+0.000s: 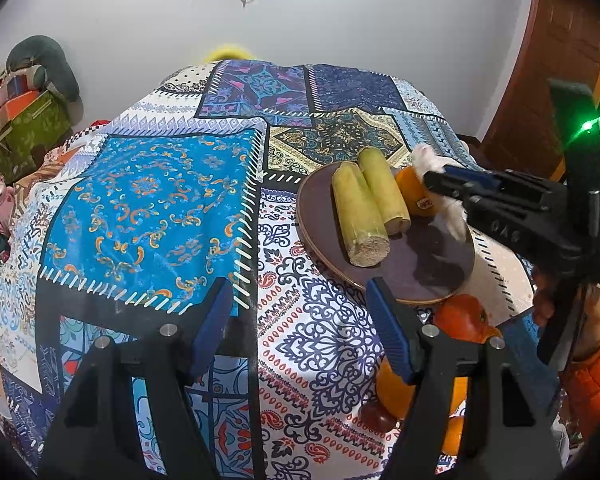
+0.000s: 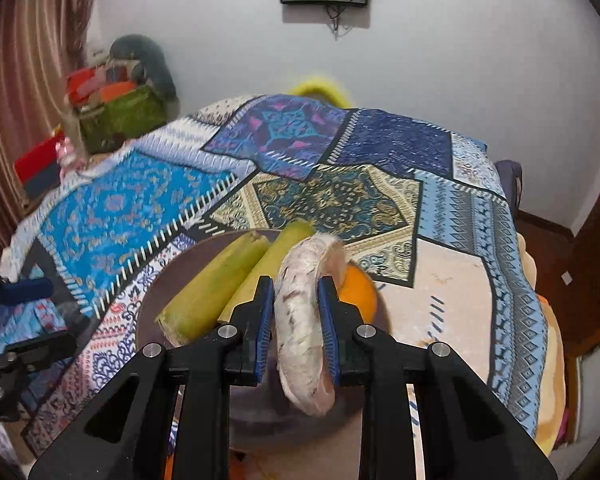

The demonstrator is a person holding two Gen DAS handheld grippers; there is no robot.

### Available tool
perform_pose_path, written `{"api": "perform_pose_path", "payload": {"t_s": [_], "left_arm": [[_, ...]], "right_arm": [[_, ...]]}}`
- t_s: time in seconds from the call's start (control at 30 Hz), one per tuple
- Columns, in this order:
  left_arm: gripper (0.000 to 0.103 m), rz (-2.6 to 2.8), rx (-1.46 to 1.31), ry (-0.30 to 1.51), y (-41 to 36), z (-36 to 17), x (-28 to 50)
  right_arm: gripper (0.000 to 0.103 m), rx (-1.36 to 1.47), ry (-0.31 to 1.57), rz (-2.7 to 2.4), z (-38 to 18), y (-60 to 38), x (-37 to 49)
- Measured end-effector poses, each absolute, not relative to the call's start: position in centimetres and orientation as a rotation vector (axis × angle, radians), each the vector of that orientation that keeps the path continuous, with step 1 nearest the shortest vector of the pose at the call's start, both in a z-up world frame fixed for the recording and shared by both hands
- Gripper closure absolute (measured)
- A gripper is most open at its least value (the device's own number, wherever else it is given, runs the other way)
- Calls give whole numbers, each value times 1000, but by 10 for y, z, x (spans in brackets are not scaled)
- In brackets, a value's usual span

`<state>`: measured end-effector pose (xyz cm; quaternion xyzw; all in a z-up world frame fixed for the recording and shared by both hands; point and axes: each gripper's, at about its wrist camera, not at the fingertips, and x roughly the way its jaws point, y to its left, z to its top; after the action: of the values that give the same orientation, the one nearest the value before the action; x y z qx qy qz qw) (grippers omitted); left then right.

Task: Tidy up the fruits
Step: 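Carry the pomelo segment onto the purple plate with the right tool and release, then grasp the large orange with the left tool while the right tool grasps the red tomato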

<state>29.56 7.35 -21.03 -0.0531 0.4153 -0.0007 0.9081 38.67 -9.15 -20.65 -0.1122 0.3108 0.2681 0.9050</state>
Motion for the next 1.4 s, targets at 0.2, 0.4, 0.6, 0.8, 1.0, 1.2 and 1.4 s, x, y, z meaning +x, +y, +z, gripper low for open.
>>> {"api": "perform_pose_path", "payload": {"t_s": [0.2,0.4,0.6,0.8,1.0,1.2,1.4], "left_arm": [[34,-12,-112,854,69,-203,290],[34,-43,-92,856,52,-195,280],[34,-73,-82,887,35,-197,267],[31,-101,-89,933,18,-202,257],[14,-107,-55,956,-1,-210,252],[14,-115,-69,995,-8,-227,261],[32,-146,-101,1020,-10,-236,271]], "right_arm": [[66,-225,704,553,-211,-94,384],[62,-158,710,532,-196,-128,364],[56,-140,684,505,-184,-153,330],[54,-119,699,507,-188,-171,301],[53,-87,712,501,-194,-184,284],[51,-83,724,498,-200,-191,277],[51,-80,743,515,-209,-189,277]]}}
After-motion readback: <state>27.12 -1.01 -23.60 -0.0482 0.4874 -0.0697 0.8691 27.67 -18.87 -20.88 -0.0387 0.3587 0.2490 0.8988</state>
